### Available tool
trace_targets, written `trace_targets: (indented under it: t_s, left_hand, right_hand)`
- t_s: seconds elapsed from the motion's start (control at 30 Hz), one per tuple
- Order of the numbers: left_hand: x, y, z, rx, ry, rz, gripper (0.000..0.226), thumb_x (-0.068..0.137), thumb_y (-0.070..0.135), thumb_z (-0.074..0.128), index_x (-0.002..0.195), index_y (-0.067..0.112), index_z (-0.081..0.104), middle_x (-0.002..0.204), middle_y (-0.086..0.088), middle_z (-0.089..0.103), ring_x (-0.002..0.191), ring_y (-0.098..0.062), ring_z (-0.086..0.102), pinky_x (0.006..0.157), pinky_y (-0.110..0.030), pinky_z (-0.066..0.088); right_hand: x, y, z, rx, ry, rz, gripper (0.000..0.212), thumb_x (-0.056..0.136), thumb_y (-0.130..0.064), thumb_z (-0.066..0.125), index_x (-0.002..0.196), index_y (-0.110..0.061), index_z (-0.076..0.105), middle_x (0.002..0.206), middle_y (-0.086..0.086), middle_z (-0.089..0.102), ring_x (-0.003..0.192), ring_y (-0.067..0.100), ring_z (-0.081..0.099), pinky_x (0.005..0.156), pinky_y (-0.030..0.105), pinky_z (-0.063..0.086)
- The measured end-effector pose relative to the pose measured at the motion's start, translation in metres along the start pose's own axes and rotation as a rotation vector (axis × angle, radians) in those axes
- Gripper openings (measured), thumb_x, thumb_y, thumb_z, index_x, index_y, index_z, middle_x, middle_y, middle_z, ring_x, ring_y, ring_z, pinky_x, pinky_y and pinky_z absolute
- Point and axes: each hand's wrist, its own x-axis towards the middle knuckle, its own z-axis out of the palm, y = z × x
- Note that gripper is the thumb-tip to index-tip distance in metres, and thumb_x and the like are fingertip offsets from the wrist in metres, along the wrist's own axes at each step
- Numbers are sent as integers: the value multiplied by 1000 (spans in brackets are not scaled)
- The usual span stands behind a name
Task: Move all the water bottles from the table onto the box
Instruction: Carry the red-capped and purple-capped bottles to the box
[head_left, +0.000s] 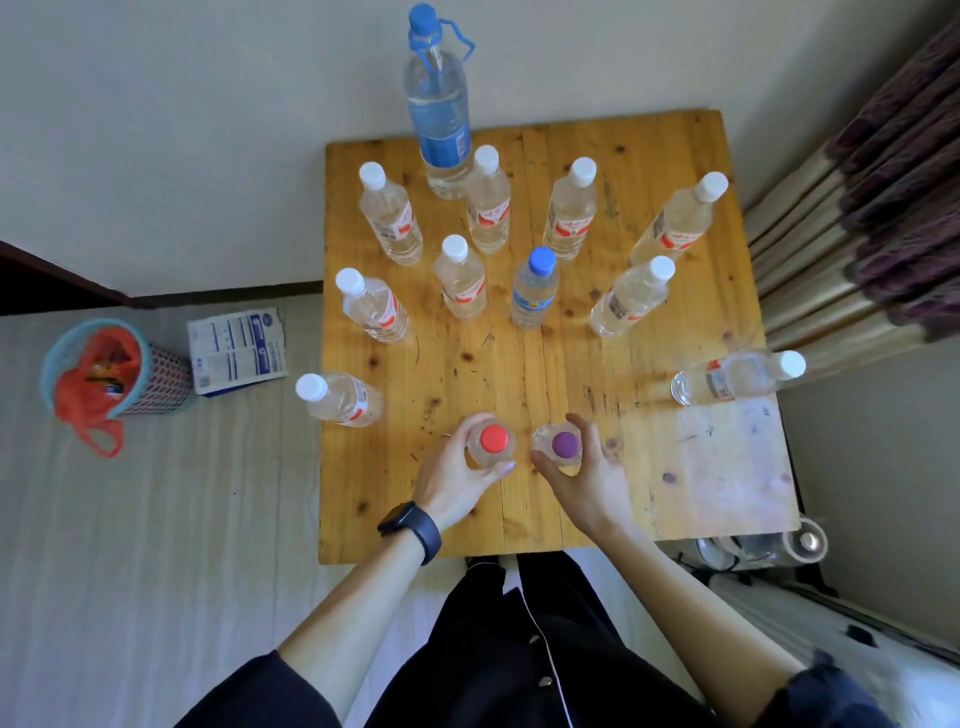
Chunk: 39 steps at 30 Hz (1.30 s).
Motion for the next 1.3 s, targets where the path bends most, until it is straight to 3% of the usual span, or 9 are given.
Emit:
trace_targets:
  t_s: [0.1,0.23,0.33,0.57,0.73,0.97,1.03,1.17,1.3]
  left_hand:
    - [1,2,1,18,8,18,65,79,44,81,133,45,45,127,21,59,121,-5,53,85,-11,40]
    - [2,-7,5,57,15,-30,101,69,50,87,148,49,24,147,17,40,131,-5,37,102,-27,39]
    - [5,-10,11,-9,22,-124,110,65,45,91,149,49,20,136,14,47,121,-6,43,96,-31,45]
    - [20,-10,24,21,67,-101,62,68,35,85,110,56,45,106,25,63,99,-4,63,81,-32,55]
    - [19,-4,21,27,79,-84,52,69,33,84,106,46,49,95,22,66,87,0,63,76,-36,57]
    - [13,22,-6,59,50,36,53,65,49,86,107,44,54,94,24,67,88,1,64,79,-36,58]
    - [14,46,-12,102,29,125,53,64,54,84,107,43,54,91,23,68,85,0,66,75,-34,59]
    - [15,113,-5,176,-75,377,50,68,55,85,107,42,55,91,26,67,84,6,63,71,-25,55]
    - [-1,183,39,210,-216,631,51,68,56,85,108,40,59,94,25,68,89,4,64,73,-23,52]
  right_hand:
    - [0,0,-2,2,-27,-23,91,80,-58,74,152,-30,25,142,2,52,123,26,54,89,34,48]
    - [4,10,-4,-6,-61,-63,111,75,-52,82,157,-28,12,157,-1,33,140,18,31,104,32,38]
    - [9,12,-3,-1,-77,-80,110,74,-46,85,157,-32,13,155,-4,33,136,14,34,101,29,38]
    - [27,7,4,37,-132,-96,71,73,-32,86,129,-41,43,118,-14,59,101,13,61,77,17,44]
    - [30,7,3,26,-101,-71,55,72,-27,82,111,-36,45,103,-12,63,85,13,62,65,8,41]
    - [-13,-18,-50,158,80,-26,52,71,-32,82,109,-42,47,94,-15,67,82,9,65,57,23,51]
    - [-35,-22,-71,198,178,-18,54,70,-32,83,110,-43,48,93,-16,68,81,6,65,62,20,53]
    - [-84,-19,-107,317,397,9,59,66,-36,85,112,-42,49,97,-13,69,88,11,68,74,40,58]
    - [-149,-6,-138,397,701,89,56,66,-30,87,109,-41,54,94,-20,68,88,-2,64,71,25,54]
